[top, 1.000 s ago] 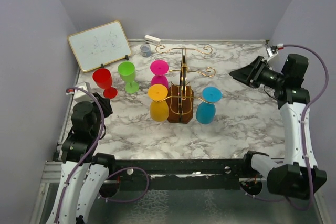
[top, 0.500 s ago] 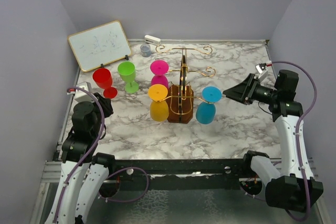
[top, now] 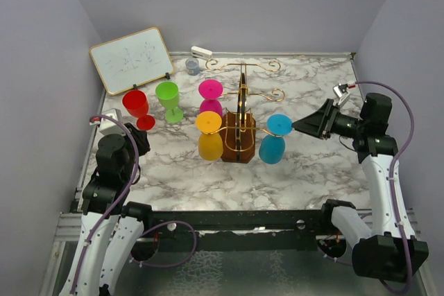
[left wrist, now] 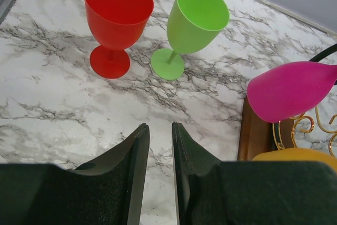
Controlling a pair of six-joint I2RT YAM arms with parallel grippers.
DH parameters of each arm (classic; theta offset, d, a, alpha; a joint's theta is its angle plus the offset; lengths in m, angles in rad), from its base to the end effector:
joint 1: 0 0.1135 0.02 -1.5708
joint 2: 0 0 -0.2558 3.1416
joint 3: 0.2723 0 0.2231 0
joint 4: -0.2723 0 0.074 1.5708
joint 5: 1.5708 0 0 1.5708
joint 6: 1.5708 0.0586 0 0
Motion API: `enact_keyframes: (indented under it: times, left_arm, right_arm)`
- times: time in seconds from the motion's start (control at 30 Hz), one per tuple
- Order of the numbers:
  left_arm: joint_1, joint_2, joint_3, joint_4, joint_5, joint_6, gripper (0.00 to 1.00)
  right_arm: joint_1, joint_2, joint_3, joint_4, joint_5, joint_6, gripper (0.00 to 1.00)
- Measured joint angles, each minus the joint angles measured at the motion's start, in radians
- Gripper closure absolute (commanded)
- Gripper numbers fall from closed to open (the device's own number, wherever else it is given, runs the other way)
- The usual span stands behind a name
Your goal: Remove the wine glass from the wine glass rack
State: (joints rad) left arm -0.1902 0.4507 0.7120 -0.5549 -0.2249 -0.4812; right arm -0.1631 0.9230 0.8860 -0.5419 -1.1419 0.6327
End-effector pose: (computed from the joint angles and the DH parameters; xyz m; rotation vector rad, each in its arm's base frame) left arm 0.1079 -0.0075 0.3005 -0.4235 1.8159 -0.2563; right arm 0.1714 0.0258 0.3157 0.1333 2.0976 1.4901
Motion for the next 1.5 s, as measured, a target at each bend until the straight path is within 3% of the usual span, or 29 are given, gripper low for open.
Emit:
enact_keyframes:
  times: [0.4, 0.57, 0.8, 1.13, 1.5]
  left_arm:
    - [0.000, 0.001, -0.002, 0.000, 0.000, 0.000, 0.73]
    - [0.000, 0.001, -0.002, 0.000, 0.000, 0.000, 0.73]
    - [0.000, 0.004, -0.002, 0.000, 0.000, 0.000, 0.73]
    - [0.000, 0.005, -0.002, 0.000, 0.000, 0.000, 0.73]
    - [0.000, 0.005, -0.002, 0.000, 0.000, -0.001, 0.73]
  right_arm:
    - [0.082, 0.059, -0.023, 0.102, -0.008, 0.050, 0.61]
    - [0.130, 0.074, -0.023, 0.136, -0.001, 0.074, 0.80]
    - [0.130, 0.065, -0.022, 0.145, 0.037, 0.095, 0.92]
    - [0.130, 0.027, -0.019, 0.126, 0.084, 0.140, 0.99]
    - [0.131, -0.031, 0.023, 0.106, 0.116, 0.156, 0.99]
